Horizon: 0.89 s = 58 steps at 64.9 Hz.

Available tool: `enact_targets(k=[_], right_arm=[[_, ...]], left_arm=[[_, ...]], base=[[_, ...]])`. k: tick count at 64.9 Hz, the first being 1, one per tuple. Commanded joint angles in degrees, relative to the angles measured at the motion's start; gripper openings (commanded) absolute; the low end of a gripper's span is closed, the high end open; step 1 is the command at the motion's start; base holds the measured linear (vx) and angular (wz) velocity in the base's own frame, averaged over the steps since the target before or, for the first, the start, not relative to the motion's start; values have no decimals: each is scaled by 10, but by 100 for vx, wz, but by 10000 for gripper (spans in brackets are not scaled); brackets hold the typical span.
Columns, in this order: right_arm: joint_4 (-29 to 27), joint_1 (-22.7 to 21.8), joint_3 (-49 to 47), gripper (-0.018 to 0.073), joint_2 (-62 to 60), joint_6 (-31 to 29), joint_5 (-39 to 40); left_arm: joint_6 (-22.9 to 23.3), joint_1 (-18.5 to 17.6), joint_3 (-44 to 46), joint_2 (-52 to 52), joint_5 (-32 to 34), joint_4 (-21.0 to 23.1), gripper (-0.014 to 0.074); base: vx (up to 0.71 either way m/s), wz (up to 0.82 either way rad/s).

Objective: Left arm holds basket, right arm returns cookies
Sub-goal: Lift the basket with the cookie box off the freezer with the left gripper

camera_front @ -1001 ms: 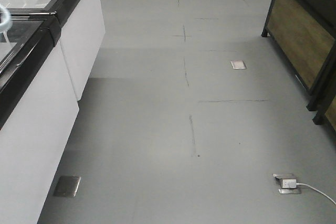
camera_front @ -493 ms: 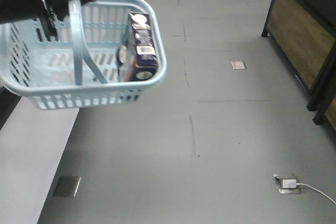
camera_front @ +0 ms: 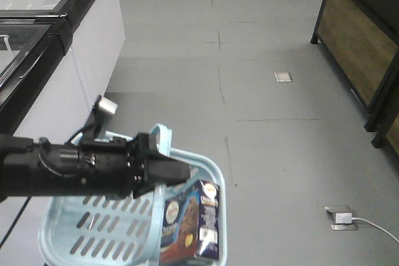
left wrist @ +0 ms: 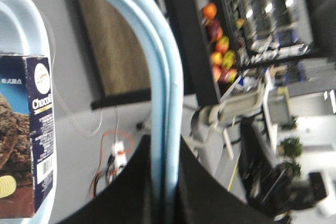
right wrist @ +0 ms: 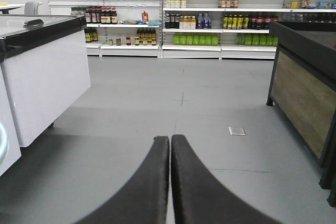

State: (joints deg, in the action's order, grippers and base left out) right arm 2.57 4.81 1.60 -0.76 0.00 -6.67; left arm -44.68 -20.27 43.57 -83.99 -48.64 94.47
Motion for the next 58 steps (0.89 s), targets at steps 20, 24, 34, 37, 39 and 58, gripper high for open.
enact_targets(k=[20, 24, 34, 37, 39, 58], right_arm=[[2, -2, 1, -8, -5, 0, 42], [2, -2, 1, -8, -5, 0, 42], [2, -2, 1, -8, -5, 0, 42], [2, -2, 1, -8, -5, 0, 42], [2, -2, 1, -8, -5, 0, 42], [2, -2, 1, -8, -5, 0, 42]], left_arm=[[-36, -96, -9, -1, 17, 75, -8], [-36, -108, -9, -8, 20, 75, -8], [-36, -124, -9, -15, 51, 75, -8], [-36, -124, -9, -14, 53, 73, -8], [-36, -124, -9, -14, 55, 72, -8], [-36, -122, -9, -14, 56, 73, -8]], base=[[0, 0], [0, 0], [0, 0], [0, 0], [0, 0], [0, 0]])
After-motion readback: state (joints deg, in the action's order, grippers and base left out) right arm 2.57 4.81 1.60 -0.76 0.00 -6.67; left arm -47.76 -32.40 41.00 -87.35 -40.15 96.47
